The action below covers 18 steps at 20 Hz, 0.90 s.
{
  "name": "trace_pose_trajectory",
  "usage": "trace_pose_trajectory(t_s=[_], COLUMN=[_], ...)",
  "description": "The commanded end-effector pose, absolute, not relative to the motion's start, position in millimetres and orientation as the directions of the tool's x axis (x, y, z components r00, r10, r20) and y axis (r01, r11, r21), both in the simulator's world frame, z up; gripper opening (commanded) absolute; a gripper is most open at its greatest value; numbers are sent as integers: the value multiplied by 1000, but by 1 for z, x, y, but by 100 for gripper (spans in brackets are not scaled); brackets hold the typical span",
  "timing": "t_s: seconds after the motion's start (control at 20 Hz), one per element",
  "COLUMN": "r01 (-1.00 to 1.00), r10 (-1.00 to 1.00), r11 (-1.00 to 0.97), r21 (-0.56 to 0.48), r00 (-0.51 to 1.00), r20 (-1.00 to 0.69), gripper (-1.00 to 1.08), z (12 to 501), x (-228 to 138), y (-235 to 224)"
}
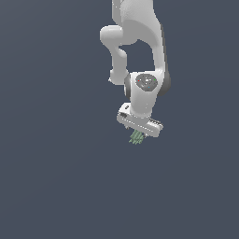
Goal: Pick up the object and move it to a goal position.
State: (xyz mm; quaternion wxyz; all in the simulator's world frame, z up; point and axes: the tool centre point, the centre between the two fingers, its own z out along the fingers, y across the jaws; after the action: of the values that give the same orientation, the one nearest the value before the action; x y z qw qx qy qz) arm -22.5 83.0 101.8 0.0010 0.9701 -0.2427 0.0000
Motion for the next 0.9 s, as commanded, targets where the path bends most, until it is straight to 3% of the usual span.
trace_pose_trajectory(t_s=[0.0,0.85], r01=[-494,-521], r10=[-494,-521], r11=[-869,-854], r21=[1,0], r00=[869,854], r20=[1,0], gripper=[100,100], z=[98,73], x=[-25,-28], y=[89,95])
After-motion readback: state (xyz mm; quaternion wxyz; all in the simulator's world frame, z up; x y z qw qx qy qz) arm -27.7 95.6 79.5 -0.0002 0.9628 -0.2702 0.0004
